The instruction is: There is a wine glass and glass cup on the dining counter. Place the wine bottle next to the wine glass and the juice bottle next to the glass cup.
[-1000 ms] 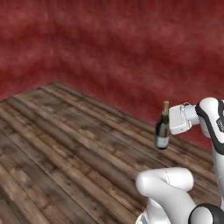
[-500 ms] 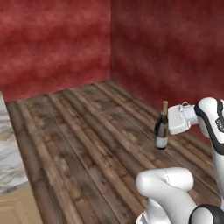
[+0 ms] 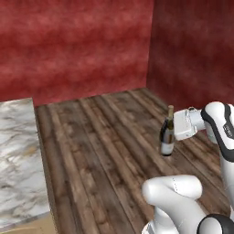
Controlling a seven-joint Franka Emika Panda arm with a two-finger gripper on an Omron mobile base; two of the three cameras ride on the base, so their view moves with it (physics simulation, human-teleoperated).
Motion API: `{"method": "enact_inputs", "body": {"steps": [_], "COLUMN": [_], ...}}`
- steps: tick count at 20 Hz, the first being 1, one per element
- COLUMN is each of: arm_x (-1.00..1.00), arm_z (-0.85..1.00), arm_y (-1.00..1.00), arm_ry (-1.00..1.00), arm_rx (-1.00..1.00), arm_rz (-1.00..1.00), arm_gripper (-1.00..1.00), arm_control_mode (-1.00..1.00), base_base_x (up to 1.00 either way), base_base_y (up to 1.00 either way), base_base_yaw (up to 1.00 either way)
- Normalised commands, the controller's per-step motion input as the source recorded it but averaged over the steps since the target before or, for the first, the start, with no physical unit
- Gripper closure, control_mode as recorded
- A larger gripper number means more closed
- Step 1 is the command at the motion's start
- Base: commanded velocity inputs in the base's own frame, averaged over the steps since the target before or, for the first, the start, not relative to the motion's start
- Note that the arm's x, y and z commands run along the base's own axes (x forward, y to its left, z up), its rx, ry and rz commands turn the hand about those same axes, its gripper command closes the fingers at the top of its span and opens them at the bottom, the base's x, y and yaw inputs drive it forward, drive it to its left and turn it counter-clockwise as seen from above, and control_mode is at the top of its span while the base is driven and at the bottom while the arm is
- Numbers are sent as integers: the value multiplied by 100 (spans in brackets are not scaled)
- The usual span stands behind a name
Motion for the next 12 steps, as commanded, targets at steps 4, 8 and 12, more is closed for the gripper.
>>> {"method": "enact_inputs", "body": {"steps": [4, 8, 12], "arm_x": [0, 0, 0], "arm_z": [0, 0, 0], "arm_y": [0, 0, 0], "arm_ry": [0, 0, 0], "arm_rx": [0, 0, 0], "arm_rz": [0, 0, 0], "arm_gripper": [100, 100, 100], "arm_control_mode": [100, 100, 100], "base_base_x": [76, 77, 78], "base_base_y": [-7, -9, -14], "base_base_yaw": [30, 26, 19]}}
